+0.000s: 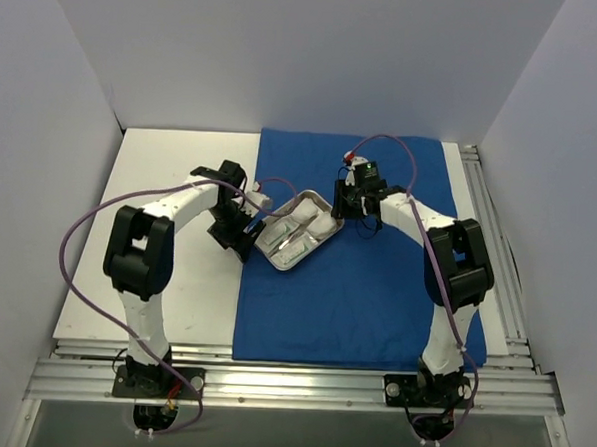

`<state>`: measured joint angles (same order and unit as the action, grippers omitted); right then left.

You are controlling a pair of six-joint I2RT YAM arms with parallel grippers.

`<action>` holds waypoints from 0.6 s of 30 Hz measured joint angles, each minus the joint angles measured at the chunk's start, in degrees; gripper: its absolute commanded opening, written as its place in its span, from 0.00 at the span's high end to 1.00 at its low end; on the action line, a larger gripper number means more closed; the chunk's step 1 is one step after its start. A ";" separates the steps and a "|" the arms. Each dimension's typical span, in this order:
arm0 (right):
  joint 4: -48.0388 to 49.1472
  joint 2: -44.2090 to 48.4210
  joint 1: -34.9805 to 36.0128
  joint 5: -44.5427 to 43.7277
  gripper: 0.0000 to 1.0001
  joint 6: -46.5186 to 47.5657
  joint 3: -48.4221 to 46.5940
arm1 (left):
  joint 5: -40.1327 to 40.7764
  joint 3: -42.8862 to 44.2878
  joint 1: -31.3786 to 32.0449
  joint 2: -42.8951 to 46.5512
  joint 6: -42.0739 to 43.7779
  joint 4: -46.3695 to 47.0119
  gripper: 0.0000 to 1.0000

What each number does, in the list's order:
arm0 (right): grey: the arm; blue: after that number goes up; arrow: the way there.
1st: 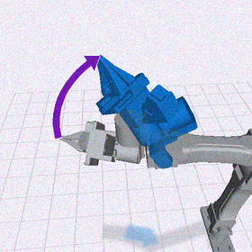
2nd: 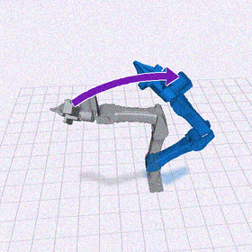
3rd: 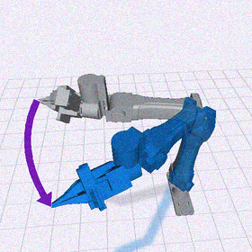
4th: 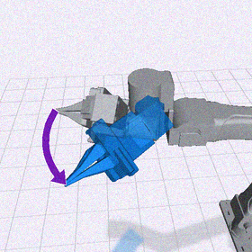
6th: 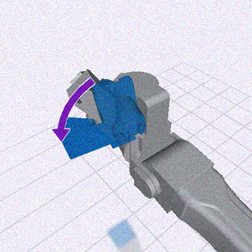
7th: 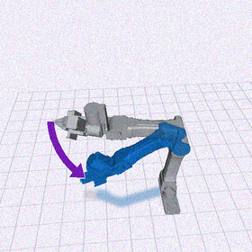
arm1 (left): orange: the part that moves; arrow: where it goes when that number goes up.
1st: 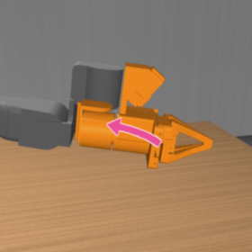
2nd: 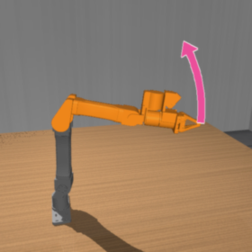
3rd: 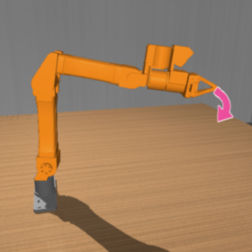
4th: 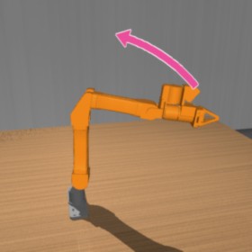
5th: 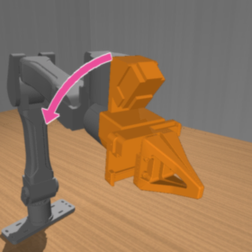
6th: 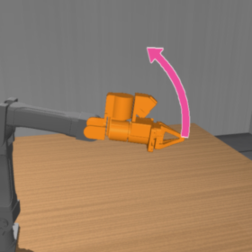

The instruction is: Prepare the surgical pack

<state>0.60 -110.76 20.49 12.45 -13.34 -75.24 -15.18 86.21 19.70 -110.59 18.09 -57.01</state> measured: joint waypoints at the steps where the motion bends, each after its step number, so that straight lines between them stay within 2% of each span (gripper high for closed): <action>1: -0.42 -0.17 0.13 -0.13 0.69 0.15 -0.02 | 0.33 -1.05 0.04 -1.07 -0.24 0.07 0.17; 9: -2.08 -0.44 0.20 -1.09 0.71 1.14 -0.09 | 0.63 -2.08 0.20 -5.60 -2.80 1.09 0.29; 12: -2.25 -0.44 0.20 -1.62 0.73 1.57 -0.09 | 0.55 -2.27 0.24 -5.60 -3.78 2.10 0.40; 16: -2.67 -0.50 0.20 -1.75 0.77 2.08 -0.44 | -0.70 -2.05 0.48 -6.58 -4.85 2.78 0.61; 18: -2.54 -0.63 0.11 -1.64 0.80 2.43 -0.72 | -1.68 -1.53 0.59 -7.39 -5.46 2.47 0.64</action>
<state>-1.93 -111.39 20.60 10.81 -10.92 -75.96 -16.86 84.68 20.29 -117.97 12.62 -54.54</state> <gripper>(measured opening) 0.235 0.394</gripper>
